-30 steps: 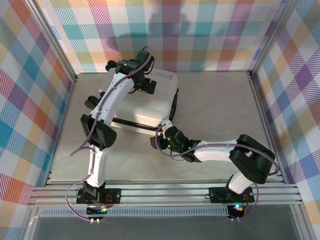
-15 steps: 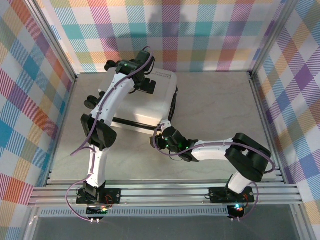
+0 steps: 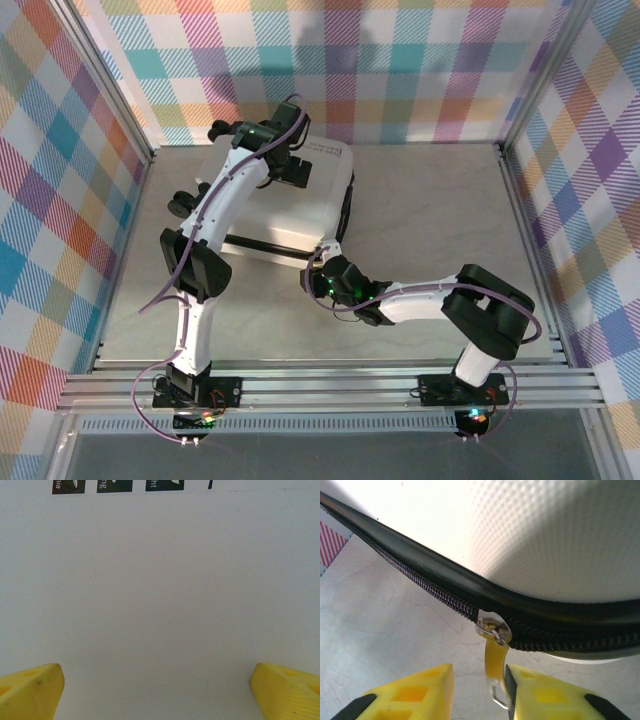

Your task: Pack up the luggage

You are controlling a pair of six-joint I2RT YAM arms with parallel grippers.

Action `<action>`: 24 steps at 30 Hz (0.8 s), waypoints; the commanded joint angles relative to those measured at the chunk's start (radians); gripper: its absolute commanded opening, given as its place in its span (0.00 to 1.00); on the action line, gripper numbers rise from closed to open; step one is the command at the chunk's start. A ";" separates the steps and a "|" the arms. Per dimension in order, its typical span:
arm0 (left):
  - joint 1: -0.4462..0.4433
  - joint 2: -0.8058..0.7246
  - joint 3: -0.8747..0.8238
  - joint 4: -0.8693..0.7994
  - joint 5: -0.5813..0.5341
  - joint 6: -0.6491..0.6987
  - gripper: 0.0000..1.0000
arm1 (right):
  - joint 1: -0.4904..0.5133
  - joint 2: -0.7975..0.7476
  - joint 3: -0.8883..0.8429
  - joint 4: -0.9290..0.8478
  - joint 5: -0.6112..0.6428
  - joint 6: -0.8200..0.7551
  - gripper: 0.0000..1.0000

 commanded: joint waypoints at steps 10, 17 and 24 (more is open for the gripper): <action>-0.036 -0.001 -0.101 -0.096 0.043 0.031 0.97 | -0.006 -0.071 -0.041 0.009 0.163 -0.027 0.00; -0.031 -0.023 -0.140 -0.083 0.026 0.035 0.97 | -0.016 -0.147 -0.080 -0.090 0.273 -0.176 0.00; -0.010 -0.041 -0.179 -0.057 0.040 0.036 0.97 | -0.075 -0.186 -0.099 -0.141 0.284 -0.245 0.00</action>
